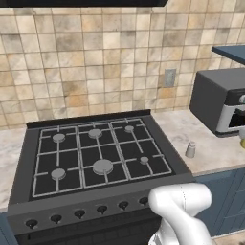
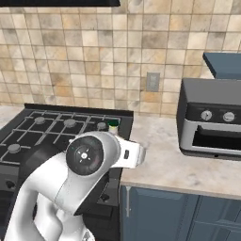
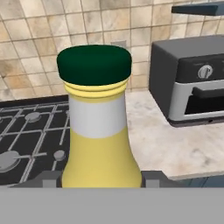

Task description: Take 2 condiments from the cabinet and move them on the counter near the stove.Make sure the condiments are lined up with each other, next to each other.

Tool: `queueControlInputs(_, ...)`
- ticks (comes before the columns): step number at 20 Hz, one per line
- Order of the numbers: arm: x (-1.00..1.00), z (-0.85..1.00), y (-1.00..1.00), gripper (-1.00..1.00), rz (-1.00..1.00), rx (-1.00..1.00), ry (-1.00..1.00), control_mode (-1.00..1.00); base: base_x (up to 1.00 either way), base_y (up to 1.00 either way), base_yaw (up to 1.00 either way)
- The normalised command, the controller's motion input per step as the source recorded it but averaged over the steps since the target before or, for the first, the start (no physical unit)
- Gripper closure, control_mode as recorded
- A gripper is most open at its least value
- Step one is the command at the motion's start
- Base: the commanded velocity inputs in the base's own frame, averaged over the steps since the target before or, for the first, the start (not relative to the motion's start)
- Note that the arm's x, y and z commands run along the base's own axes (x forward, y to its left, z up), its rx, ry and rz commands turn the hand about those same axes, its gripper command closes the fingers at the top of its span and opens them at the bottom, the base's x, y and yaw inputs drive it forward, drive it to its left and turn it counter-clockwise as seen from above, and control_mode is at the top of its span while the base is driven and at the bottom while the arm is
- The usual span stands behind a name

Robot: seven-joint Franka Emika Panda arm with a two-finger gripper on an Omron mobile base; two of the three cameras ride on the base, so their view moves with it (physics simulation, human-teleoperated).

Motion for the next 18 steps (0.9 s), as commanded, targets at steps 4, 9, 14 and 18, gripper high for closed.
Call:
queueControlInputs(4,0.24,-0.51,-0.38,1.0,0.14,-0.02,0.01,-1.0,0.0,0.0,0.0)
queueControlInputs(9,0.36,-0.51,-0.07,1.0,0.33,0.0,0.0,-1.0,0.0,0.0,0.0)
queueControlInputs(14,0.15,-0.27,-0.01,1.0,0.3,0.0,-0.01,-1.0,0.0,0.0,0.0)
queueControlInputs(18,0.01,-0.23,-0.06,1.0,0.15,0.0,0.0,-1.0,0.0,0.0,0.0)
